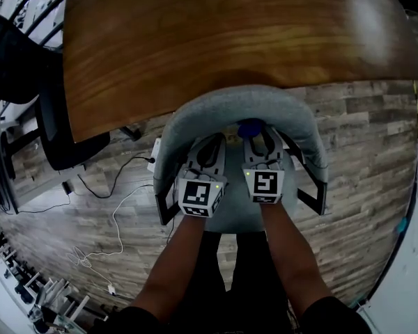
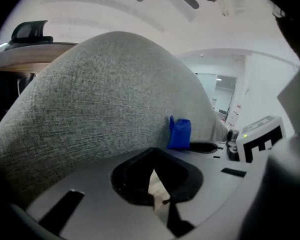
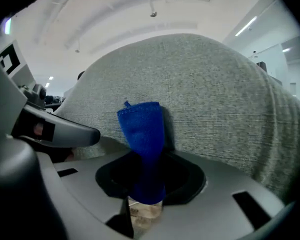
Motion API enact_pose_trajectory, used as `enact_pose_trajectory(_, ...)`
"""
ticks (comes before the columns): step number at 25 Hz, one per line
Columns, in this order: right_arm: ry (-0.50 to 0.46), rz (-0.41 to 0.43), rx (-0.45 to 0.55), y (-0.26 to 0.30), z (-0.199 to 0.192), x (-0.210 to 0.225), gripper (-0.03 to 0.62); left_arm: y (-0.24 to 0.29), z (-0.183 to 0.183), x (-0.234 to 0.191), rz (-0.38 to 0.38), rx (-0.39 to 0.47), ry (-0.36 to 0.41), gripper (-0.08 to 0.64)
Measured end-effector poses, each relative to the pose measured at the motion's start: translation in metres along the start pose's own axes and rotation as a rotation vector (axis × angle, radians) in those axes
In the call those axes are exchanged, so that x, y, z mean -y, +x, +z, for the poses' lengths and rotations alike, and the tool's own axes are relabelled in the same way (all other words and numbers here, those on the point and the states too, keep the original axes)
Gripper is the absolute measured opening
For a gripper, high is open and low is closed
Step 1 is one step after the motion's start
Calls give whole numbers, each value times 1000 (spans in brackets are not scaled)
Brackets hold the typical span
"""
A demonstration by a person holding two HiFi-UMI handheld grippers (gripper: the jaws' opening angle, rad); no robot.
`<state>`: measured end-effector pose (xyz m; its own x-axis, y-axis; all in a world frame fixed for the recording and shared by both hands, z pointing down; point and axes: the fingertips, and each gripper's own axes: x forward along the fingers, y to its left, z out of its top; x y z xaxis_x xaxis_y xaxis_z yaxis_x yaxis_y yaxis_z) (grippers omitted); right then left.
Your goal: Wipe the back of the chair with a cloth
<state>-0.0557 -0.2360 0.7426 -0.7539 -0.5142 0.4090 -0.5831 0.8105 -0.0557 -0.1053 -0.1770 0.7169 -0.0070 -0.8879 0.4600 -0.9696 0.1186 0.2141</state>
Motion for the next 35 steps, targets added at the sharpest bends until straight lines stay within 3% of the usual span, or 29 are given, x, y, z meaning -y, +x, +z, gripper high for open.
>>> enact_pose_trajectory(21,176,-269,4,-67,-24,84,120,29,6,92,-214,-33,97,6)
enact_pose_trajectory(35,249,-453,-12,-125,-44,107,120,23,6,125,-285,-57,134,6)
